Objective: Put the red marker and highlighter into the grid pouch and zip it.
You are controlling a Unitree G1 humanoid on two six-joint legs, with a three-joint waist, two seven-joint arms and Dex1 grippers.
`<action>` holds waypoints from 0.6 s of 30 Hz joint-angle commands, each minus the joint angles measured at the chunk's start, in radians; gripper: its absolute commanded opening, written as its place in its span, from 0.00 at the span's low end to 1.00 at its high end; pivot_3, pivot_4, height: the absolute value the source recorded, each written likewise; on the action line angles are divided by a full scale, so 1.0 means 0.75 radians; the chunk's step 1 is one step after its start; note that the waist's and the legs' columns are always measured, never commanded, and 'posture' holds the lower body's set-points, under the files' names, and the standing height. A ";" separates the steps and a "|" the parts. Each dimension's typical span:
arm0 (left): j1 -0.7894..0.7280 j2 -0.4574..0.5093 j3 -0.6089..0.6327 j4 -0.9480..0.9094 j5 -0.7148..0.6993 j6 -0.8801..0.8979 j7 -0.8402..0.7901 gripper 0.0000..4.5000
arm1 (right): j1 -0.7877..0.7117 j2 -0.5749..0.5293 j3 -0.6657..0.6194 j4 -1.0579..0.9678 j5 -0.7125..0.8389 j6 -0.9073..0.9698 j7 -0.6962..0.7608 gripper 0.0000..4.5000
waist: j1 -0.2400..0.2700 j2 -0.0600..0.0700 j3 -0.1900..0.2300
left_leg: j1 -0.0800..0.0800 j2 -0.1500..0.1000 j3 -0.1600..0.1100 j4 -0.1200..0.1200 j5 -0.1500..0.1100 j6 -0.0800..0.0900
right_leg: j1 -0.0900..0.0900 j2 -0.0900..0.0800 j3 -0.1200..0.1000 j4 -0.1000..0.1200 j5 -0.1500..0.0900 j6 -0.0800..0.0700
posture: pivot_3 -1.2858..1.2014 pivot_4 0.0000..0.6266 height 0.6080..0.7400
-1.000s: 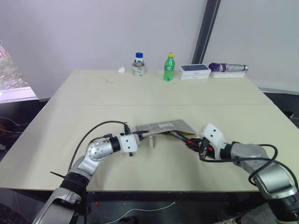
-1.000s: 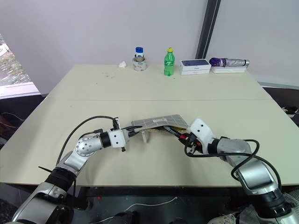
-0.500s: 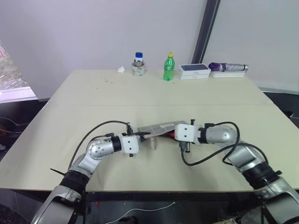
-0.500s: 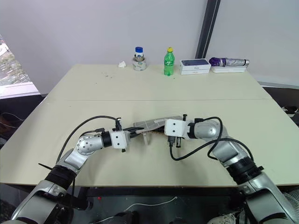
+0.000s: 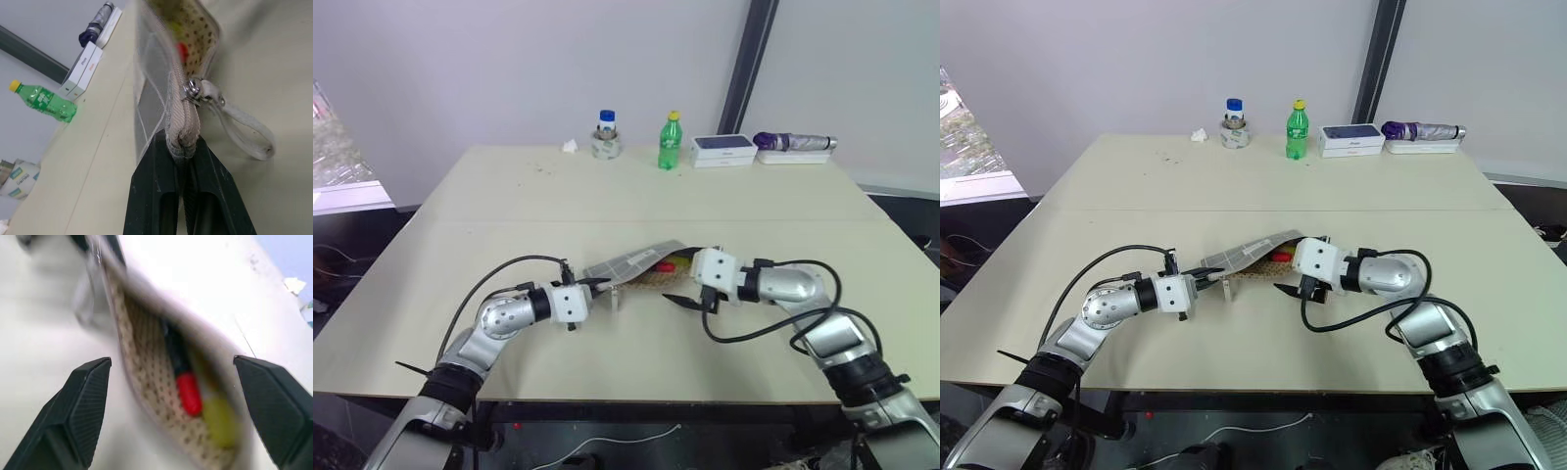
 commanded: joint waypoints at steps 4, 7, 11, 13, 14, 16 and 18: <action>-0.034 -0.037 0.012 -0.037 -0.003 0.034 0.035 0.00 | 0.176 0.020 -0.162 -0.294 0.362 0.422 -0.032 0.95 | -0.001 0.000 0.000 | 0.000 0.000 0.000 0.000 0.000 0.000 | 0.000 0.000 0.000 0.000 0.000 0.000 | 0.52 0.24 1.00; -0.041 -0.052 -0.016 -0.041 0.007 0.033 0.019 0.00 | 0.277 0.099 -0.096 -0.371 0.426 0.596 -0.129 0.95 | -0.002 0.000 0.000 | 0.000 0.001 0.000 0.000 0.000 0.000 | 0.000 0.000 0.000 0.000 0.000 0.000 | 0.52 0.24 1.00; -0.073 -0.063 -0.039 -0.029 0.052 0.016 0.034 0.00 | 0.321 0.204 -0.007 -0.349 0.389 0.722 -0.271 0.95 | -0.003 0.000 0.000 | 0.000 0.000 0.000 0.000 0.000 0.000 | 0.000 0.000 0.000 0.001 0.000 0.000 | 0.52 0.24 1.00; -0.093 -0.069 -0.041 -0.022 0.055 0.018 0.035 0.00 | 0.298 0.266 0.011 -0.315 0.369 0.710 -0.327 0.95 | -0.003 0.000 0.000 | 0.000 0.000 0.000 0.000 0.000 0.000 | -0.001 0.000 0.000 0.001 0.000 0.000 | 0.52 0.24 1.00; -0.102 -0.071 -0.042 -0.021 0.054 0.017 0.031 0.00 | 0.264 0.339 -0.018 -0.272 0.394 0.734 -0.385 0.95 | -0.003 0.000 0.000 | 0.000 0.000 0.000 0.000 0.000 0.000 | -0.001 0.000 0.000 0.001 0.000 0.000 | 0.52 0.24 1.00; -0.115 -0.071 -0.044 -0.020 0.056 0.013 0.026 0.00 | 0.204 0.430 -0.026 -0.193 0.379 0.736 -0.464 0.95 | -0.005 0.000 0.000 | 0.000 -0.001 0.000 0.000 0.000 0.000 | -0.001 0.001 0.000 0.001 0.000 0.000 | 0.52 0.24 1.00; -0.129 -0.068 -0.045 -0.016 0.061 0.009 0.024 0.00 | 0.131 0.525 -0.004 -0.131 0.381 0.734 -0.491 0.95 | -0.008 0.000 0.000 | 0.000 -0.001 0.000 -0.001 0.000 0.000 | -0.002 0.001 0.001 0.002 0.000 0.000 | 0.52 0.24 1.00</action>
